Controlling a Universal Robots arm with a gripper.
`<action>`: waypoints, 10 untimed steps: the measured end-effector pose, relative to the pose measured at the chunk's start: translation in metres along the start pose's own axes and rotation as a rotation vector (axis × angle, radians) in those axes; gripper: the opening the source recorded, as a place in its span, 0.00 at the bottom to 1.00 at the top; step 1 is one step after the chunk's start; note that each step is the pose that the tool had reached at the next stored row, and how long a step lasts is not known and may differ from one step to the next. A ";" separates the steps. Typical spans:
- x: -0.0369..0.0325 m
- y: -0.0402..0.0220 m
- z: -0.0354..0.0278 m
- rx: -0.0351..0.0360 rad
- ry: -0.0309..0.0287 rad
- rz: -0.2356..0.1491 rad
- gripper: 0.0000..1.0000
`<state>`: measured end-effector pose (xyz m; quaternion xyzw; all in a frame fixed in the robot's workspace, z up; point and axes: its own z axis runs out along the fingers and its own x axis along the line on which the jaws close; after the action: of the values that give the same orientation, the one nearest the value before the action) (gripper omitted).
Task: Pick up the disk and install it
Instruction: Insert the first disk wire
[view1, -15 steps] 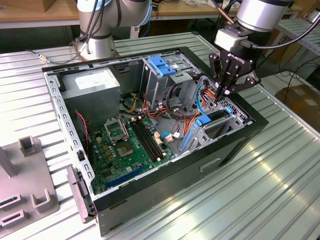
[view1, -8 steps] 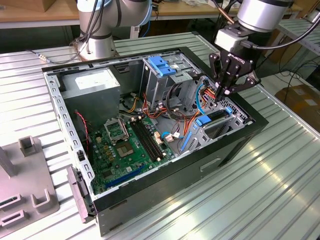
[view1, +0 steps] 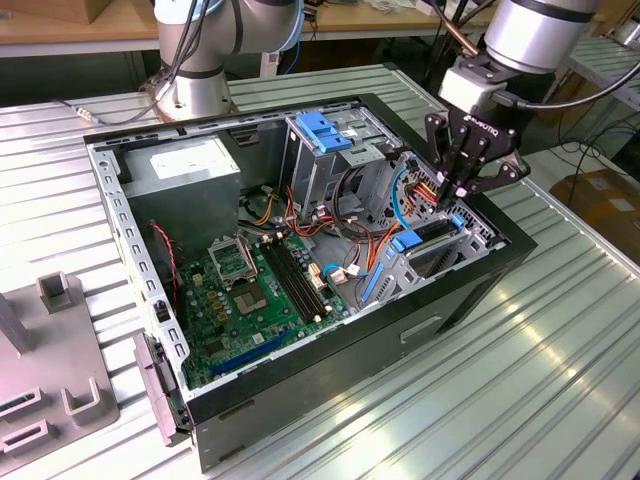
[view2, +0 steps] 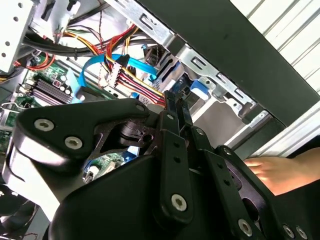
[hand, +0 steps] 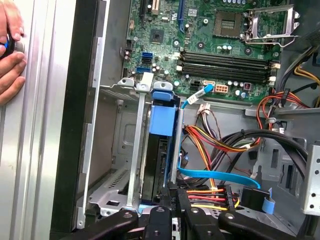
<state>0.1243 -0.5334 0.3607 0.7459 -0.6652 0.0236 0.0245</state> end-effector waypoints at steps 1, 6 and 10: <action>0.0010 0.0001 0.0001 0.0000 0.0000 0.000 0.17; 0.0065 0.0007 0.0012 -0.0003 0.0000 0.004 0.17; 0.0062 0.0049 0.0049 -0.0003 0.0000 0.017 0.17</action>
<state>0.1202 -0.5405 0.3563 0.7403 -0.6714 0.0237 0.0244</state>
